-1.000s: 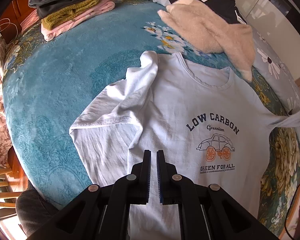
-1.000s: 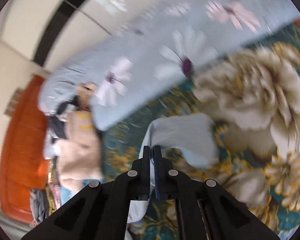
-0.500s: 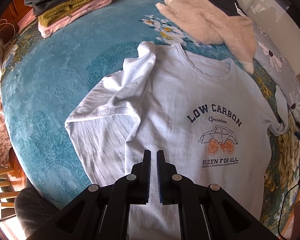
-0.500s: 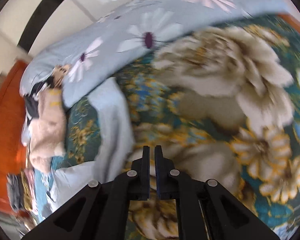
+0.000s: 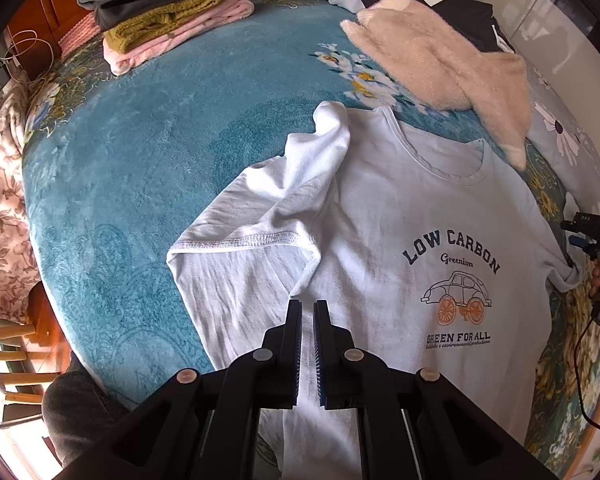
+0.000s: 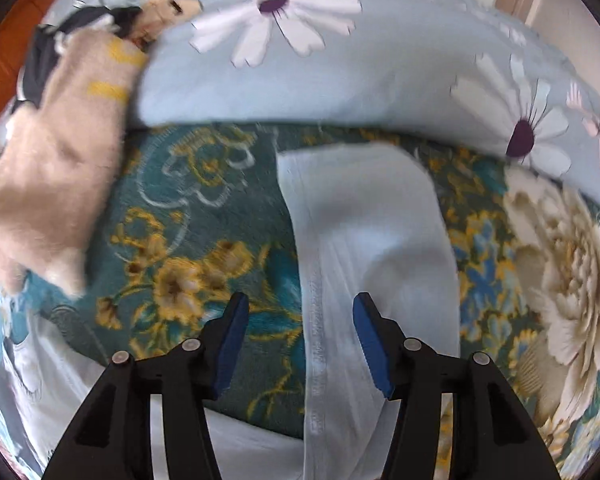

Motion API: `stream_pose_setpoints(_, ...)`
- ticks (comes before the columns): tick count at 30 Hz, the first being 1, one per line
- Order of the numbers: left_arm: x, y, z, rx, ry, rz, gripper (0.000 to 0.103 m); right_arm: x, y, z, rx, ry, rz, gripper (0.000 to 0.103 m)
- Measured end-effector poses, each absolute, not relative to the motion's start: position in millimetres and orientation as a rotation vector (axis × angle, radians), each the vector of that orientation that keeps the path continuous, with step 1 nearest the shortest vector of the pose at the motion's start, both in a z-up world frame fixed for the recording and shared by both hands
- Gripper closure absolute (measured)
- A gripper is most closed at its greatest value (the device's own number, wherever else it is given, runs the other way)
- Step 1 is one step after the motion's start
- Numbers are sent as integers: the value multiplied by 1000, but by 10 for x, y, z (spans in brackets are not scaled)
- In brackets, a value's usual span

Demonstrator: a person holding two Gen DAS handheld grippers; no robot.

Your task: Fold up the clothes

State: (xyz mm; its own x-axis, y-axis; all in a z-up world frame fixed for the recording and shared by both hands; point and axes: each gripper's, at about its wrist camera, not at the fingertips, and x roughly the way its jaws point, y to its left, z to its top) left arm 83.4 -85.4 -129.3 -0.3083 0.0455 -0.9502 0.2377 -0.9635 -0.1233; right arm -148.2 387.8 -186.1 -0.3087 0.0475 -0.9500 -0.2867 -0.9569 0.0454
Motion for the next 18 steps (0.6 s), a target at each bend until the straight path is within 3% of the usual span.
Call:
stream_pose_setpoints(2, 825, -843, -1314, 1780, 366, -2417, 96, -1448, 3981, -1864, -1706, 365, 2355, 67)
stream_pose_setpoints(4, 816, -813, -1335, 1795, 355, -2420, 96, -1383, 4103, -1822, -1686, 437, 2360, 96)
stream_pose_setpoints(12, 787, -802, -1340, 1799, 368, -2440, 96, -771, 4758, -1287, -1400, 834, 2524, 99)
stream_pose_setpoints(15, 788, -880, -1348, 1790, 400, -2430, 96, -390, 5102, -1093, -1239, 903, 2523, 99)
stream_pose_setpoints(18, 805, -968, -1337, 1773, 436, -2421, 96, -66, 5405, -1275, -1261, 922, 2400, 100)
